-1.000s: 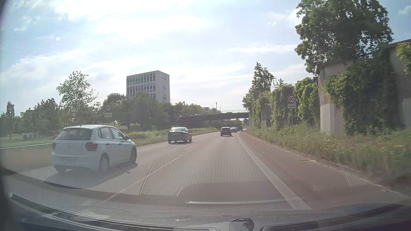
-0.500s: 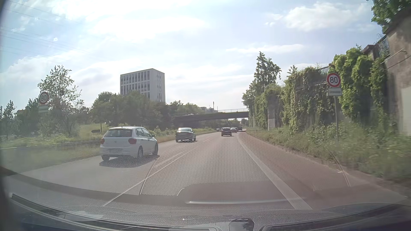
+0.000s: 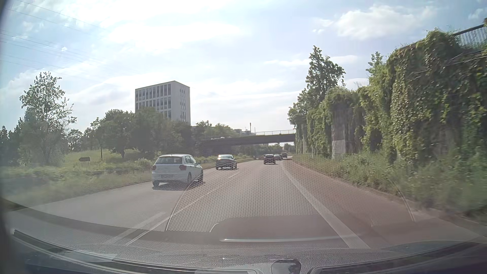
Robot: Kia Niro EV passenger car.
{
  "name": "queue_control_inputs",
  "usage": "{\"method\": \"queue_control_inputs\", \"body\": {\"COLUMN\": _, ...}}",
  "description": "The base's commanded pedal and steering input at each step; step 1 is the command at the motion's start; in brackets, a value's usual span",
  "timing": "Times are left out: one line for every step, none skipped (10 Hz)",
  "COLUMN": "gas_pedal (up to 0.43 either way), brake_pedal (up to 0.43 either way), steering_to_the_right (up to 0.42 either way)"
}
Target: Follow the waypoints while adhering to traffic rules and regulations
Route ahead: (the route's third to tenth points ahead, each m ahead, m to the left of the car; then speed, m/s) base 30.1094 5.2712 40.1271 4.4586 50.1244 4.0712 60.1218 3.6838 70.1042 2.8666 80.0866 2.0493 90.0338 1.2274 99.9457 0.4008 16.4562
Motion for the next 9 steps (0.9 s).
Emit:
{"method": "queue_control_inputs", "body": {"gas_pedal": 0.571, "brake_pedal": 0.0, "steering_to_the_right": 0.0}}
{"method": "queue_control_inputs", "body": {"gas_pedal": 0.571, "brake_pedal": 0.0, "steering_to_the_right": 0.001}}
{"method": "queue_control_inputs", "body": {"gas_pedal": 0.559, "brake_pedal": 0.0, "steering_to_the_right": 0.002}}
{"method": "queue_control_inputs", "body": {"gas_pedal": 0.551, "brake_pedal": 0.0, "steering_to_the_right": 0.002}}
{"method": "queue_control_inputs", "body": {"gas_pedal": 0.539, "brake_pedal": 0.0, "steering_to_the_right": 0.003}}
{"method": "queue_control_inputs", "body": {"gas_pedal": 0.531, "brake_pedal": 0.0, "steering_to_the_right": 0.003}}
{"method": "queue_control_inputs", "body": {"gas_pedal": 0.531, "brake_pedal": 0.0, "steering_to_the_right": 0.004}}
{"method": "queue_control_inputs", "body": {"gas_pedal": 0.531, "brake_pedal": 0.0, "steering_to_the_right": 0.004}}
{"method": "queue_control_inputs", "body": {"gas_pedal": 0.339, "brake_pedal": 0.0, "steering_to_the_right": 0.004}}
